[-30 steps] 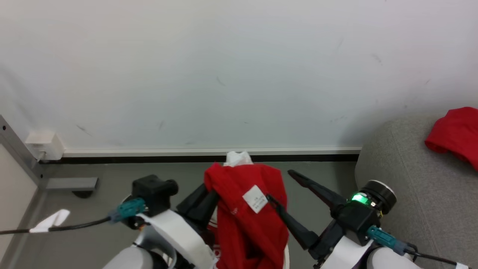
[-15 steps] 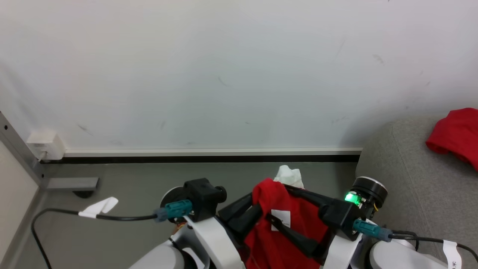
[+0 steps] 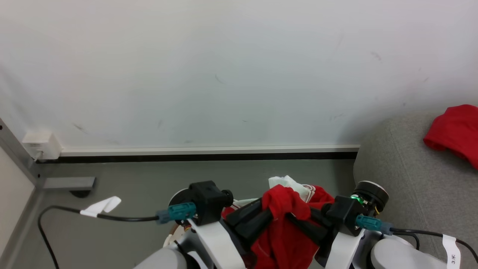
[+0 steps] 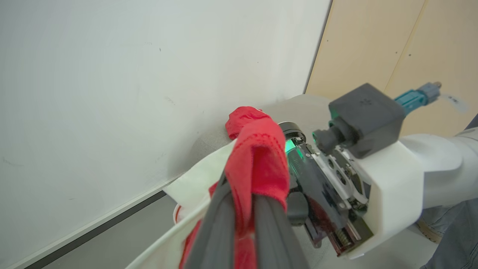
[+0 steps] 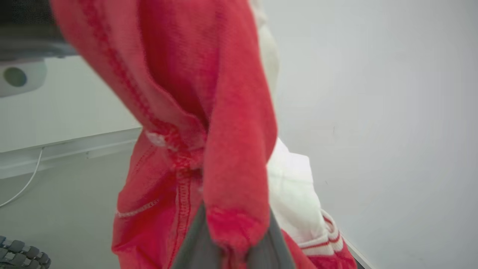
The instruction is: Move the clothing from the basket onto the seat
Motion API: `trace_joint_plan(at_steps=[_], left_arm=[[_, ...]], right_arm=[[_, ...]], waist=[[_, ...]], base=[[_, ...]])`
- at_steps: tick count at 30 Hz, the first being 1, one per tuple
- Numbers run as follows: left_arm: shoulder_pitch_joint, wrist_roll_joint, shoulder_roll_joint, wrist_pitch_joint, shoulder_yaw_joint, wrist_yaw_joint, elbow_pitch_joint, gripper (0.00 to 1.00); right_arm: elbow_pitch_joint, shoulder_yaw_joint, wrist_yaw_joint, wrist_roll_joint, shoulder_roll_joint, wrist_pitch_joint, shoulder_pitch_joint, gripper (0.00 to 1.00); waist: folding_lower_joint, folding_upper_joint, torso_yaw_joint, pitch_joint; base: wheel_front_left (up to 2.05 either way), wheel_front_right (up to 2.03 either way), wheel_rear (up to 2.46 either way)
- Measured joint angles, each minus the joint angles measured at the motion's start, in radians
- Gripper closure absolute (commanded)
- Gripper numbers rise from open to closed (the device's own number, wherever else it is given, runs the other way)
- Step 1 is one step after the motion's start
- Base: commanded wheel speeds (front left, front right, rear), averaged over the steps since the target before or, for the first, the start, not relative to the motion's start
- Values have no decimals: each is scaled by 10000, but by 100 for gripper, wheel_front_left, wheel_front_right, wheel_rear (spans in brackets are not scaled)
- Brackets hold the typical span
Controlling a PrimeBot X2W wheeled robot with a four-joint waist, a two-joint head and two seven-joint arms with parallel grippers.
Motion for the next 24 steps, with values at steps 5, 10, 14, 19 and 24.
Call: trace_joint_plan(at_steps=[5, 10, 14, 19, 24], left_arm=[[12, 8, 38, -119, 130, 148, 25, 29], [63, 121, 94, -299, 221, 322, 299, 0], [56, 422, 113, -681, 217, 481, 602, 0], [33, 759, -27, -963, 44, 472, 1034, 0], [-38, 775, -251, -1235, -65, 403, 1421, 0]], right_arm=[[111, -71, 0, 215, -42, -232, -77, 100], [205, -433, 0, 345, -102, -414, -83, 100], [280, -890, 0, 347, -190, -502, -85, 100], [359, -1609, 2, 217, -357, -679, -79, 100], [410, -2855, 0, -35, -491, -966, 45, 100]], waist=[[0, 1, -135, 68], [0, 0, -415, 183], [0, 0, -812, 344], [0, 0, -1523, 653], [0, 0, -2369, 1006]], base=[[0, 0, 0], [0, 0, 0], [0, 0, 0], [0, 0, 0], [0, 0, 0]])
